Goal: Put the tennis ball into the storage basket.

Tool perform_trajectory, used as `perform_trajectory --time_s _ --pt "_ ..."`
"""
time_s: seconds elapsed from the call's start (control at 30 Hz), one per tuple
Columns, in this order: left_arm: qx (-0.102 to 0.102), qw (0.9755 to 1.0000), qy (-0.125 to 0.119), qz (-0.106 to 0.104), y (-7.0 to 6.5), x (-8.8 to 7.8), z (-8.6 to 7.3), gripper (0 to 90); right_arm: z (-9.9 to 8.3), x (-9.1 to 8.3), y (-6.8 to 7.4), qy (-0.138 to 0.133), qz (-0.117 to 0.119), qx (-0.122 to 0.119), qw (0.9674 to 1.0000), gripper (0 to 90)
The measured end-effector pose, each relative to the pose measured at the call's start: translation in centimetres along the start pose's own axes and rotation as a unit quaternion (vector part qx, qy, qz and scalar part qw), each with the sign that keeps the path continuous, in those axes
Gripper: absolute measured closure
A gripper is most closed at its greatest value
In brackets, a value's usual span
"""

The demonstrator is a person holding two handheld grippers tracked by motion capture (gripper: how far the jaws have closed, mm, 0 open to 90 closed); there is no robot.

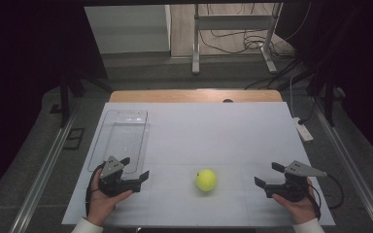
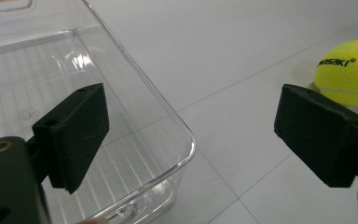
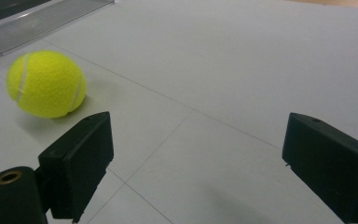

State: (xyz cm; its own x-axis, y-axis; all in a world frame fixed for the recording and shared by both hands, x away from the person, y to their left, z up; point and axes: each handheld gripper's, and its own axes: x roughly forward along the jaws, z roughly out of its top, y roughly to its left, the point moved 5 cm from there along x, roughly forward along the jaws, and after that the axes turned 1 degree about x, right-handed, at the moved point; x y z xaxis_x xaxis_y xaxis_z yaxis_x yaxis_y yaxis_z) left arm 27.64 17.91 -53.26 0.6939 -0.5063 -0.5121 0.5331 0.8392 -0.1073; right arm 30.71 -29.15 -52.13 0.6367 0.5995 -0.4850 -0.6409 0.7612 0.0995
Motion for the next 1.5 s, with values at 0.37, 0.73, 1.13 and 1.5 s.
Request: perform_trajectory --time_s 0.37,0.73,1.13,1.5 --pt "0.000 1.0000 -0.002 -0.003 0.0 -0.1 0.0 11.0 -0.1 0.3 0.2 0.005 0.004 -0.007 1.0000 9.7" --pt "-0.002 1.0000 -0.002 -0.008 -0.2 -0.2 0.1 11.1 -0.1 0.4 0.2 0.004 0.003 -0.005 1.0000 10.4" --pt "-0.006 0.9999 -0.006 -0.011 -0.3 -0.7 0.7 12.0 0.0 0.6 0.1 0.003 0.003 -0.003 1.0000 10.7" --pt "0.003 0.9996 0.006 -0.026 -1.0 -0.4 1.3 12.5 0.0 0.4 -0.1 -0.001 0.000 0.004 1.0000 10.9"
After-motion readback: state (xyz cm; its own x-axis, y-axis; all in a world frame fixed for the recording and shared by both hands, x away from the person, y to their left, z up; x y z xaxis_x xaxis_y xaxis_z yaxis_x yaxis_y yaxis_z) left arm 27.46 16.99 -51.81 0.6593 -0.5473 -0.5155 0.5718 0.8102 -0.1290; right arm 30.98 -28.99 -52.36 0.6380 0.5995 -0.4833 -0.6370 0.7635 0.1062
